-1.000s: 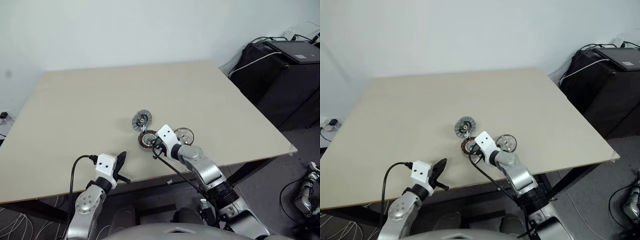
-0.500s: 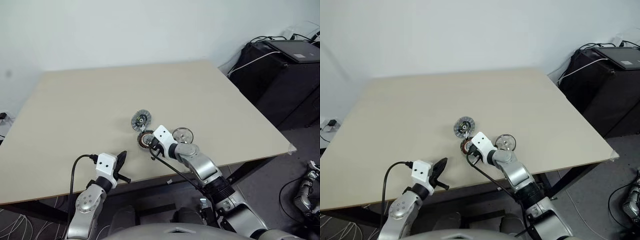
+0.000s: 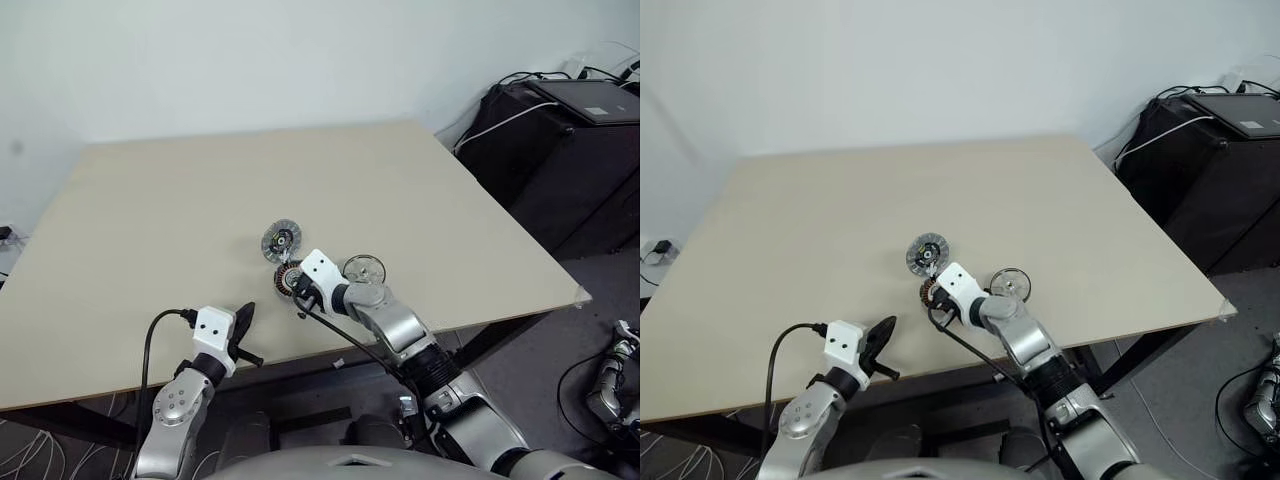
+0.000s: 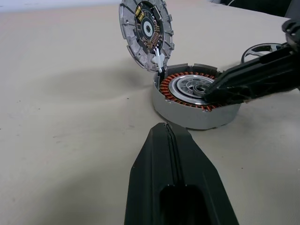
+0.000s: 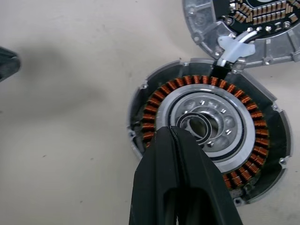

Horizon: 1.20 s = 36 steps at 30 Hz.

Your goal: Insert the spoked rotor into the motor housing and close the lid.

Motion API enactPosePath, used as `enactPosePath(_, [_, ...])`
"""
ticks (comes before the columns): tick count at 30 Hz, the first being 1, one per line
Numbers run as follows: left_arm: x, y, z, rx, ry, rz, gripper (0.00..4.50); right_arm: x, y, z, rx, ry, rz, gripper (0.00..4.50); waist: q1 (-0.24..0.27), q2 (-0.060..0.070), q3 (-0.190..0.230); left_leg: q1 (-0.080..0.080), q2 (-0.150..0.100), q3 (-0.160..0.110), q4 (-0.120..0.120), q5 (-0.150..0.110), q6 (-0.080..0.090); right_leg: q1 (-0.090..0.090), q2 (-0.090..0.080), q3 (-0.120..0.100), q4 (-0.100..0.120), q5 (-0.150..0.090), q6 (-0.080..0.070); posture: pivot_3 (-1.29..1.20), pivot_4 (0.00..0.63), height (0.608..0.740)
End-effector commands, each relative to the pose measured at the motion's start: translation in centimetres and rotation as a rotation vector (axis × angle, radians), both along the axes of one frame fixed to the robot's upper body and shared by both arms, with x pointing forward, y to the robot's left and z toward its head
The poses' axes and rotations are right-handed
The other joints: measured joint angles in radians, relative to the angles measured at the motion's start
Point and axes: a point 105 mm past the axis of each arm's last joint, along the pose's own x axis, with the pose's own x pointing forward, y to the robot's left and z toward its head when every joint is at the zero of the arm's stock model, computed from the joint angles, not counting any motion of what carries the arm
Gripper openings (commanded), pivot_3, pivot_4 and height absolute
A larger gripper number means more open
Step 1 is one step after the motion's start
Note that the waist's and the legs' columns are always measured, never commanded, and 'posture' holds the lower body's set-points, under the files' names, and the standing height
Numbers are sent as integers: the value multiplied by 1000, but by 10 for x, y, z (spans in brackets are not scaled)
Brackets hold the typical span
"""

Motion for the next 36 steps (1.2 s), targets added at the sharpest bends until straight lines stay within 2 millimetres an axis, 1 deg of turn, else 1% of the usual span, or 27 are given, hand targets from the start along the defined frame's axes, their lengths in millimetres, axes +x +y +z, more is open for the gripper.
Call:
enactPosePath(1, [5, -4, 12, -15, -47, -5, 0, 13, -3, 12, 10, -52, -29, 28, 1, 0, 0, 0, 0, 0, 0, 0, 0, 0, 0, 0, 0, 0, 0, 0, 0, 740])
enactPosePath(11, [5, -6, 12, -18, -40, -8, 0, 15, -2, 18, 37, -65, -29, 28, 1, 0, 0, 0, 0, 0, 0, 0, 0, 0, 0, 0, 0, 0, 0, 0, 0, 740])
enactPosePath(13, [5, -6, 11, -18, -39, -9, 0, 12, 0, 22, 60, -66, -12, 28, 0, 1, 0, 0, 0, 0, 0, 0, 0, 0, 0, 0, 0, 0, 0, 0, 0, 740])
enactPosePath(17, [5, -6, 11, -15, -36, -10, 0, 6, 5, 37, 125, -89, 37, 28, -1, 1, 1, 0, 0, 0, -1, 0, 0, -1, 0, 0, 0, 0, 0, 0, 0, 740])
enactPosePath(20, [5, -6, 10, -16, -32, -13, 0, 12, 5, 42, 128, -120, 0, 28, -1, 1, 1, 0, 0, 0, -2, 0, 0, -1, 0, 0, 0, 0, 0, 0, 0, 740])
enactPosePath(27, [5, -6, 10, -18, -29, -14, 0, 23, 5, 33, 73, -133, -50, 28, -1, 1, 1, 0, 0, 0, -2, 0, -1, -1, 0, 0, 0, 0, 0, 0, 0, 740])
enactPosePath(36, [5, -6, 10, -21, -30, -9, 0, 32, 9, 22, 13, -124, -59, 28, -5, 1, 1, -1, 0, 1, -2, 0, -1, -1, 1, 0, -1, 2, -3, 0, 0, 740])
